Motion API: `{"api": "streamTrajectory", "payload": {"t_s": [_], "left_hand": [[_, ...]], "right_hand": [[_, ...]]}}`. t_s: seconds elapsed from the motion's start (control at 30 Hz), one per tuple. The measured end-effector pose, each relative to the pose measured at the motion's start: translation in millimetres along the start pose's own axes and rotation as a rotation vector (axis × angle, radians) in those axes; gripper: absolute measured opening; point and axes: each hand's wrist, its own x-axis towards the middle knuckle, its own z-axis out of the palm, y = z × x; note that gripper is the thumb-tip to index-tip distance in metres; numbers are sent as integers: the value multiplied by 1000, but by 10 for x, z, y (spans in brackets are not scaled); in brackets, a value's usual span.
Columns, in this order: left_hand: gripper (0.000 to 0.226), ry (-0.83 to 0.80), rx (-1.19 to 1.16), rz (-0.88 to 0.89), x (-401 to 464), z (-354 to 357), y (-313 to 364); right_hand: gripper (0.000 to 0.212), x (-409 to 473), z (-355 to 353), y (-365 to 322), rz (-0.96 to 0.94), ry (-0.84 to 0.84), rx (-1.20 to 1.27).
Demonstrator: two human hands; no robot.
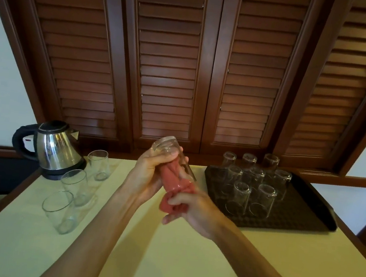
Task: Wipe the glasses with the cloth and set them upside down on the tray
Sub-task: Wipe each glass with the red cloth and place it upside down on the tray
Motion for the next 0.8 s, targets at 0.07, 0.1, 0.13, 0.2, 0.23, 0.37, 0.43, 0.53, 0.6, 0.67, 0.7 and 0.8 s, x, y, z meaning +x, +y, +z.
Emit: {"api": "streamTrajectory", "payload": {"t_s": [0.07,0.1,0.13,0.2,0.23,0.37,0.43,0.53,0.6,0.67,0.7,0.8], "left_hand": [[64,-22,-6,47,30,-14,57],[60,-36,6,72,50,-11,87],[54,-50,13,98,76,-21,110],[53,-60,26,143,118,-84,164],[56,-50,44,155,121,-124,197],[81,30,-9,122,76,-245,200],[80,70,-44,66,56,-153,107],[57,200,-63,-36,20,59,-36],[70,252,-65,-94,-22,123,-136],[70,286,14,-79,-124,150,-199],[64,276,70,-68,-182,167,-222],[56,206,129,-133,-305,209,-235]], "right_hand": [[53,-41,-46,-7,92,-122,549],[46,-75,-64,25,85,-211,719],[42,-117,-70,58,66,-257,808],[48,-206,-126,61,75,-135,789],[54,-252,-168,22,75,-4,701],[36,-307,-345,-208,-134,465,411],[37,-192,-285,-251,-262,553,216],[46,-23,-51,-130,-496,590,-464],[57,59,81,33,-502,546,-618],[57,83,179,100,-448,511,-566],[54,91,176,109,-429,510,-577],[46,161,11,25,-384,555,-687]]}}
